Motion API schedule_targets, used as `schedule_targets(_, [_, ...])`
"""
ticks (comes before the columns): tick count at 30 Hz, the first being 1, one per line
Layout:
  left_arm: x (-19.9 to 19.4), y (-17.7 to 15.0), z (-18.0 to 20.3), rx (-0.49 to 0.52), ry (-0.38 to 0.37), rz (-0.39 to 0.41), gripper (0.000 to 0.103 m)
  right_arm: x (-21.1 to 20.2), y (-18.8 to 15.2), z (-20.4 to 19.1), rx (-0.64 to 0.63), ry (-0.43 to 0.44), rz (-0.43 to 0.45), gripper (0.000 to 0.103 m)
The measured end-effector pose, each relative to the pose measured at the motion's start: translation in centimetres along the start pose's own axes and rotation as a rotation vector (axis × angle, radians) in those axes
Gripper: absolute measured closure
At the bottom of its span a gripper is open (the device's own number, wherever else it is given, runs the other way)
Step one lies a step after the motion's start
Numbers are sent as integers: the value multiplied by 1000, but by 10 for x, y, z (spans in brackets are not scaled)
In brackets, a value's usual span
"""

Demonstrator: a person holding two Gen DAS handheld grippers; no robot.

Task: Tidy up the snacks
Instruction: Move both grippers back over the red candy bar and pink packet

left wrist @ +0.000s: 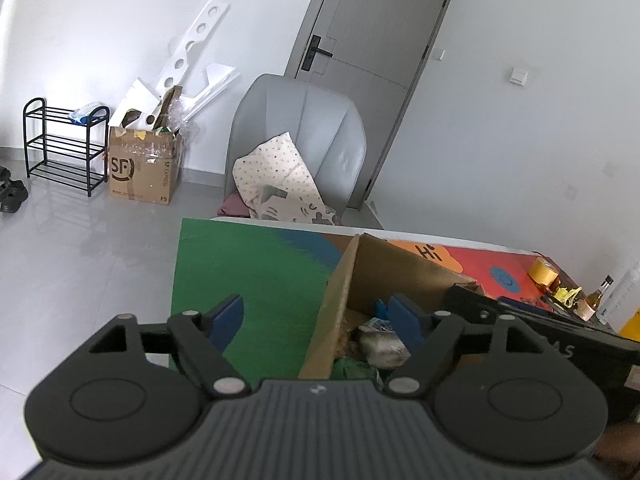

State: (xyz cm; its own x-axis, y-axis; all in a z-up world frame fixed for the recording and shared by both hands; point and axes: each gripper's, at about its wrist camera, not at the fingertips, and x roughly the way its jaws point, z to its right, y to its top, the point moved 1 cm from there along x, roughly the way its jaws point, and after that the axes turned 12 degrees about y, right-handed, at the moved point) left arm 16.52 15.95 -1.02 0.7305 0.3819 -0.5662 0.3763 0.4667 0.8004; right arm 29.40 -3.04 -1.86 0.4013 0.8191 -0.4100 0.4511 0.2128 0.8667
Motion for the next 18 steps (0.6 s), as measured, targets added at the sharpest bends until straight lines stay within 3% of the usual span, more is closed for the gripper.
schedule_targets(18, [-11, -14, 52, 91, -49, 15, 8, -70, -17, 49, 92, -97, 53, 20])
